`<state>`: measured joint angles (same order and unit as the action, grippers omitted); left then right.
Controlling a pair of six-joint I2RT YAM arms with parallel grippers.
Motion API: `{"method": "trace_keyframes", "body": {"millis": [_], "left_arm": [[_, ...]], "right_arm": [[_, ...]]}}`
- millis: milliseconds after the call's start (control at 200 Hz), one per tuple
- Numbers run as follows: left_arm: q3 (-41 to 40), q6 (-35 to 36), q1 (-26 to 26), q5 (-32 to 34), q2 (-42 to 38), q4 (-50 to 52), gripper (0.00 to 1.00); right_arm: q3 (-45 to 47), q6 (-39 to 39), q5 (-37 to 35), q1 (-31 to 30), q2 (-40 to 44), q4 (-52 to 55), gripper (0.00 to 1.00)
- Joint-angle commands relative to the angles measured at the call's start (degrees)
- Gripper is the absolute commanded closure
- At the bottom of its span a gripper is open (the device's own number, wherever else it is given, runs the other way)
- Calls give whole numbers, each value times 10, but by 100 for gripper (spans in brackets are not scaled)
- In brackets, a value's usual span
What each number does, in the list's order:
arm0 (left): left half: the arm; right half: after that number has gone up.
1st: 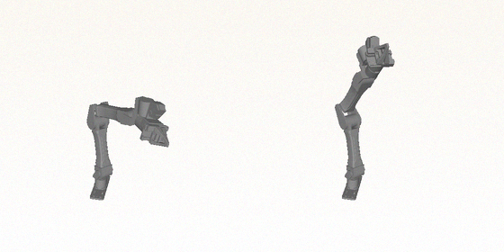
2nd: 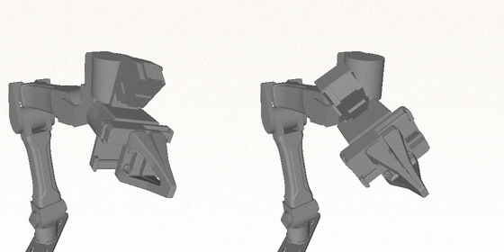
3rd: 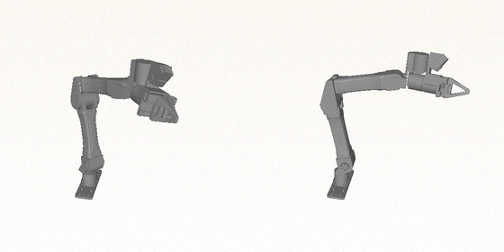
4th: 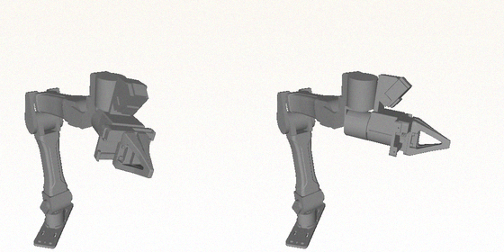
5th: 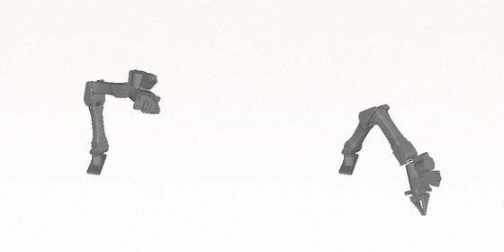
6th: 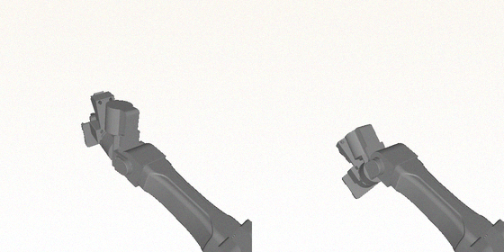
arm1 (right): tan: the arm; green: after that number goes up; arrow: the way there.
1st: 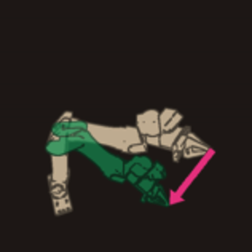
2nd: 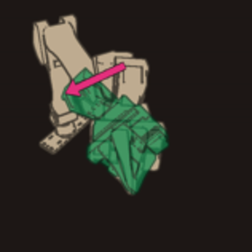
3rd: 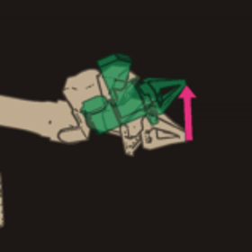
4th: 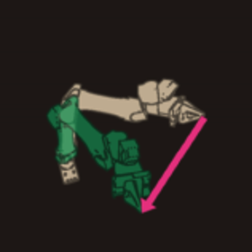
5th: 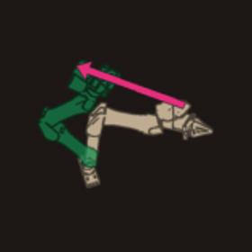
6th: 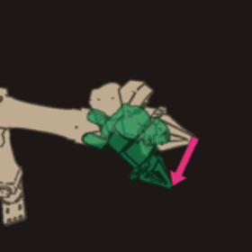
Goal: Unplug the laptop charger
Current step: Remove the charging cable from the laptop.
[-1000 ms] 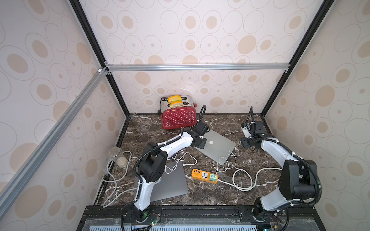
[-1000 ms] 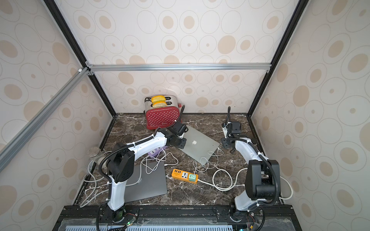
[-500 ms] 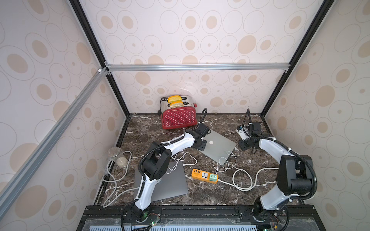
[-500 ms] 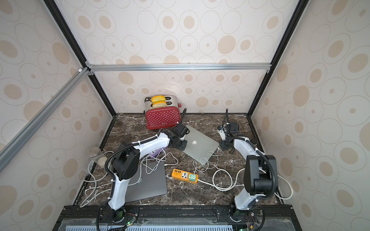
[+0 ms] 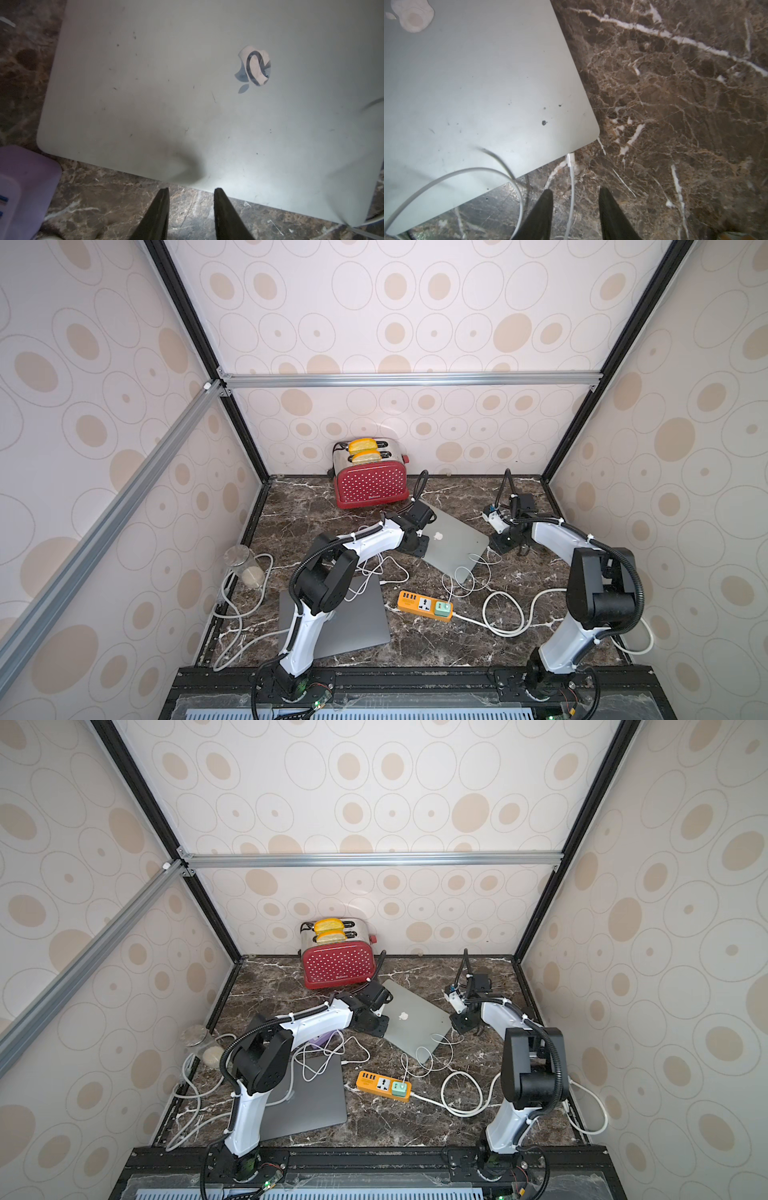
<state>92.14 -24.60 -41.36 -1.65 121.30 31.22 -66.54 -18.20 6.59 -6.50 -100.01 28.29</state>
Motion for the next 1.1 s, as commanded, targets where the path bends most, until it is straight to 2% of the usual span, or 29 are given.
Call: {"method": "trace_keyframes", "body": {"millis": [0, 526, 831, 1097], "left_arm": [[-6, -14, -4, -7, 0, -4, 62], [-14, -19, -5, -16, -1, -11, 62], [-20, -18, -5, -18, -1, -11, 61], [-17, -18, -5, -20, 3, -12, 61]], "right_arm": [[-10, -18, 7, -8, -19, 23, 60], [-23, -23, -62, -27, -66, 9, 63], [-43, -25, -52, -27, -89, 10, 65], [-50, -32, -49, -27, -97, 9, 74]]}}
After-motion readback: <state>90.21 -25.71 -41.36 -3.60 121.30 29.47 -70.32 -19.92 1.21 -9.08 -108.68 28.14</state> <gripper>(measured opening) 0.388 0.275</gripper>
